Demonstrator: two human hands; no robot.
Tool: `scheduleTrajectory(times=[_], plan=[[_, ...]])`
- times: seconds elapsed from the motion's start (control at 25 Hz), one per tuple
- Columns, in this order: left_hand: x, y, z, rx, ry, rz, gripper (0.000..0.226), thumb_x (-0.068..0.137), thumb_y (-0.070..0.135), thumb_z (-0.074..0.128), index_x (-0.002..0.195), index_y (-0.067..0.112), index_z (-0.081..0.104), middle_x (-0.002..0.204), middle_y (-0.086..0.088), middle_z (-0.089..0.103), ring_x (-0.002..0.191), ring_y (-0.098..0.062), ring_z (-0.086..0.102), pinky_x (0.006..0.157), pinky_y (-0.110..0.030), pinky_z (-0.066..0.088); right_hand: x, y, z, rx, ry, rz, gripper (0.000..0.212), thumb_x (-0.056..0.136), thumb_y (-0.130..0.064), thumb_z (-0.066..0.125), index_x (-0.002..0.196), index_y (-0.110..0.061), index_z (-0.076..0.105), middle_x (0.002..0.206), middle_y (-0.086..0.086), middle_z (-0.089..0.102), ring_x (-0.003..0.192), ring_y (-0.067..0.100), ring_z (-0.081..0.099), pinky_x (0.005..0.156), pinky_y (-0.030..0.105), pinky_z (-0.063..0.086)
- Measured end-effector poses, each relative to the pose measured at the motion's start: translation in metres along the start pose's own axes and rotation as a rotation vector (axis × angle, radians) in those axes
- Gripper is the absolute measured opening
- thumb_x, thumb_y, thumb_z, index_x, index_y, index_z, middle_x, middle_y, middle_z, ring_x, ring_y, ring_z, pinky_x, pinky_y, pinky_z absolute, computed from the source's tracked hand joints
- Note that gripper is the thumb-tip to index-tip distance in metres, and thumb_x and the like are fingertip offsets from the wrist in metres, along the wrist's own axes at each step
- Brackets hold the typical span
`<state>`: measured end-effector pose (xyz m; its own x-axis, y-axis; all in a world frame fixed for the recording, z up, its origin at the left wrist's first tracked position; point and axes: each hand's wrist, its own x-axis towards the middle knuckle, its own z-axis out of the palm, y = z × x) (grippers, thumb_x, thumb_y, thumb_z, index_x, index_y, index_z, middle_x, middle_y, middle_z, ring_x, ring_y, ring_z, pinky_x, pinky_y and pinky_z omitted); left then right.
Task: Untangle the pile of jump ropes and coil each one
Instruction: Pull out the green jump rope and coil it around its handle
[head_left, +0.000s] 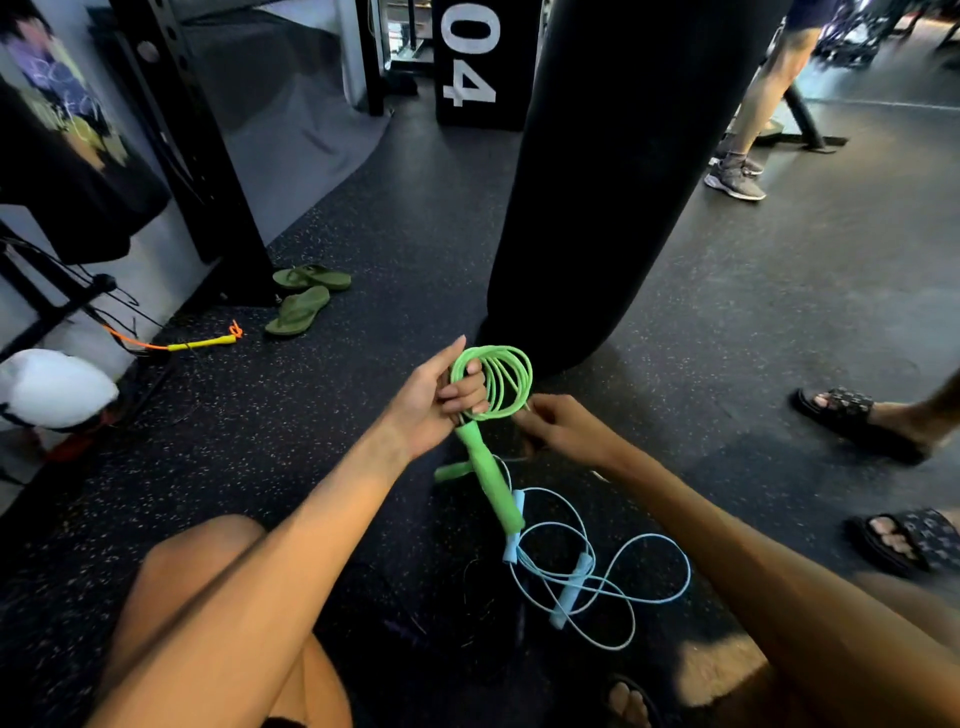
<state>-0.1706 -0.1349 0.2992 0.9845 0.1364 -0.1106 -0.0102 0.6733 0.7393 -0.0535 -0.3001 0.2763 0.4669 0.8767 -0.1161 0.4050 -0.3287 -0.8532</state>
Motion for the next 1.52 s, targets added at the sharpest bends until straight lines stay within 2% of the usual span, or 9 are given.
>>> scheduleTrajectory(times=[0.28, 0.48, 0.64, 0.76, 0.96, 1.08, 1.24, 1.4, 1.52], plan=[[0.004, 0.011, -0.015, -0.172, 0.338, 0.236, 0.031, 0.103, 0.029, 0.039, 0.079, 0.013, 0.051, 0.052, 0.006, 0.032, 0.046, -0.009, 0.032, 0.067, -0.026, 0.039, -0.007, 0.013, 0.001, -0.079, -0.274, 0.102, 0.013, 0.096, -0.016, 0.059, 0.099, -0.004, 0.058, 0.082, 0.013, 0.076, 0.079, 0.015, 0.071, 0.085, 0.036, 0.053], [0.011, 0.004, -0.014, -0.121, 0.48, 0.34, 0.024, 0.104, 0.017, 0.039, 0.087, 0.008, 0.052, 0.064, -0.004, 0.049, 0.057, -0.015, 0.049, 0.066, -0.029, 0.046, -0.01, 0.007, 0.008, -0.212, -0.339, 0.048, 0.01, 0.094, -0.004, 0.058, 0.088, -0.013, 0.057, 0.082, 0.012, 0.074, 0.065, 0.004, 0.068, 0.068, 0.017, 0.051], [0.018, -0.008, -0.017, 0.427, 0.623, 0.478, 0.021, 0.102, 0.012, 0.043, 0.084, 0.011, 0.054, 0.065, -0.005, 0.057, 0.051, -0.013, 0.056, 0.063, -0.029, 0.05, -0.012, 0.004, 0.012, -0.428, -0.367, -0.015, 0.021, 0.09, -0.019, 0.066, 0.071, -0.025, 0.061, 0.071, -0.003, 0.073, 0.064, 0.003, 0.065, 0.072, 0.024, 0.051], [0.019, -0.017, -0.021, 0.945, 0.557, 0.507, 0.018, 0.101, 0.013, 0.047, 0.091, 0.0, 0.053, 0.062, 0.001, 0.065, 0.05, -0.005, 0.06, 0.064, -0.019, 0.05, -0.017, -0.016, 0.018, -0.237, -0.366, -0.083, 0.014, 0.097, -0.017, 0.057, 0.087, -0.015, 0.067, 0.067, 0.006, 0.071, 0.061, 0.01, 0.063, 0.063, 0.02, 0.046], [0.011, -0.025, -0.016, 1.325, 0.434, 0.317, 0.012, 0.095, 0.011, 0.058, 0.089, 0.001, 0.057, 0.07, -0.003, 0.064, 0.06, -0.007, 0.057, 0.061, -0.019, 0.04, -0.015, -0.033, 0.008, -0.06, -0.159, -0.151, 0.023, 0.103, -0.02, 0.049, 0.093, -0.013, 0.069, 0.064, -0.008, 0.058, 0.053, 0.006, 0.054, 0.051, 0.016, 0.043], [0.008, -0.027, -0.009, 1.163, 0.276, 0.116, 0.026, 0.098, 0.016, 0.052, 0.074, 0.008, 0.056, 0.056, -0.003, 0.058, 0.043, -0.007, 0.054, 0.046, -0.024, 0.043, -0.009, -0.028, -0.003, -0.156, 0.02, -0.231, 0.023, 0.101, -0.023, 0.052, 0.088, -0.019, 0.071, 0.067, -0.016, 0.06, 0.06, -0.002, 0.05, 0.061, 0.019, 0.041], [0.006, -0.024, -0.006, 0.859, 0.069, -0.069, 0.053, 0.103, 0.042, 0.037, 0.068, 0.007, 0.058, 0.042, -0.005, 0.042, 0.037, -0.019, 0.037, 0.044, -0.027, 0.036, -0.004, -0.018, -0.016, -0.15, 0.233, -0.234, 0.024, 0.092, -0.038, 0.063, 0.079, -0.017, 0.066, 0.07, -0.001, 0.065, 0.064, 0.004, 0.054, 0.062, 0.036, 0.047], [0.0, -0.017, 0.002, 0.638, -0.03, -0.126, 0.05, 0.099, 0.045, 0.045, 0.062, 0.012, 0.049, 0.038, 0.004, 0.023, 0.032, -0.012, 0.023, 0.045, -0.028, 0.034, -0.002, -0.011, -0.02, -0.07, 0.302, -0.193, 0.029, 0.086, -0.046, 0.068, 0.077, -0.022, 0.057, 0.063, -0.002, 0.055, 0.058, 0.006, 0.046, 0.054, 0.031, 0.039], [0.0, -0.009, 0.005, 0.319, -0.019, -0.118, 0.046, 0.099, 0.038, 0.043, 0.059, 0.016, 0.044, 0.036, 0.008, 0.02, 0.029, -0.006, 0.019, 0.041, -0.023, 0.034, 0.001, -0.004, -0.017, -0.006, 0.284, -0.112, 0.026, 0.092, -0.043, 0.062, 0.08, -0.021, 0.054, 0.063, 0.001, 0.053, 0.057, 0.013, 0.048, 0.053, 0.04, 0.043]])
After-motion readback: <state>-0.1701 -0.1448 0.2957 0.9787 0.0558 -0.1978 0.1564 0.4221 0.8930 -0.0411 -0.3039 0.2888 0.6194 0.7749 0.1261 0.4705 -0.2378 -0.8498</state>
